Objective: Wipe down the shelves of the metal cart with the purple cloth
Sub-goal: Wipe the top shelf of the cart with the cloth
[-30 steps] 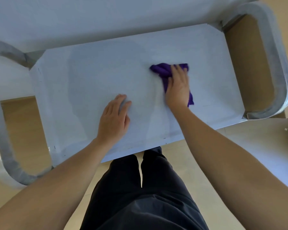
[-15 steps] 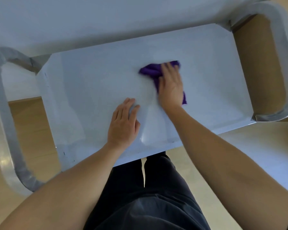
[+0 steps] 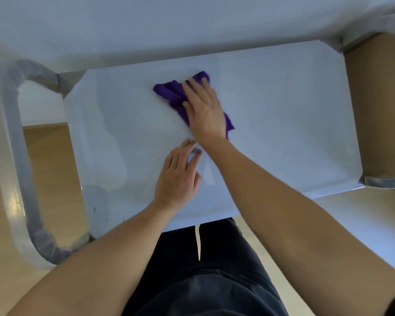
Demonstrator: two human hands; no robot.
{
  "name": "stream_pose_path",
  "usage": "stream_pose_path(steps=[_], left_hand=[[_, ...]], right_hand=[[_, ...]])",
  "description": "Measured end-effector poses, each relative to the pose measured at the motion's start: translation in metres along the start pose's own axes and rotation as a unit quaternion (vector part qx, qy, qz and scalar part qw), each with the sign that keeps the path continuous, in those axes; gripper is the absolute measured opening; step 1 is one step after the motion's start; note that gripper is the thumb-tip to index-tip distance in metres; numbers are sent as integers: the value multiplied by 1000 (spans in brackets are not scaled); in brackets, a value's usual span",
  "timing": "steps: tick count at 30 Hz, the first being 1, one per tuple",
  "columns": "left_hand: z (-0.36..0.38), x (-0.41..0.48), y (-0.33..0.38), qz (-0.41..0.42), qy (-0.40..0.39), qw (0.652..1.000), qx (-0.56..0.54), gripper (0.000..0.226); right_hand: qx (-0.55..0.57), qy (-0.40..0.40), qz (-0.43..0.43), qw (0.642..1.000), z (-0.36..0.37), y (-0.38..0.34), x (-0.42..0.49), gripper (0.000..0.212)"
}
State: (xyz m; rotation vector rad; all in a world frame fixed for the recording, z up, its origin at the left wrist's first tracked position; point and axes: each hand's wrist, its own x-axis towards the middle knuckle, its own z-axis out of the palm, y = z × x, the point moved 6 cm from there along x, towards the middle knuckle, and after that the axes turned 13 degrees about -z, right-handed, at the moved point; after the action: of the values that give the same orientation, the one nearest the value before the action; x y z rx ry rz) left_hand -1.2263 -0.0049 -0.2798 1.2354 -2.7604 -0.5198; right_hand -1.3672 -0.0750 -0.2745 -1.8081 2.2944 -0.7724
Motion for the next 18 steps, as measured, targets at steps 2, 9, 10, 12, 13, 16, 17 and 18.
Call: stream_pose_path(steps=[2, 9, 10, 12, 13, 16, 17, 18], left_hand=[[-2, 0, 1, 1, -1, 1000, -4, 44], [0, 2, -2, -3, 1, 1000, -9, 42], [-1, 2, -2, -4, 0, 1000, -10, 43], [-1, 2, -2, -4, -1, 1000, -11, 43], [-1, 2, -2, -3, -1, 1000, -10, 43], [-2, 2, -2, -4, -2, 1000, -10, 42], [-2, 2, -1, -3, -1, 1000, -10, 42], [-2, 2, -1, -2, 1, 1000, -9, 42]], right_hand=[[-16, 30, 52, 998, -15, 38, 4, 40], [-24, 101, 270, 957, -36, 85, 17, 43], [-23, 82, 238, 967, -29, 71, 24, 44], [-4, 30, 138, 990, -8, 37, 35, 44], [7, 8, 97, 995, 1, 21, 35, 43], [19, -19, 43, 999, 8, 4, 31, 40], [13, -24, 38, 999, 4, 9, 29, 41], [2, -28, 40, 999, -1, 18, 27, 41]])
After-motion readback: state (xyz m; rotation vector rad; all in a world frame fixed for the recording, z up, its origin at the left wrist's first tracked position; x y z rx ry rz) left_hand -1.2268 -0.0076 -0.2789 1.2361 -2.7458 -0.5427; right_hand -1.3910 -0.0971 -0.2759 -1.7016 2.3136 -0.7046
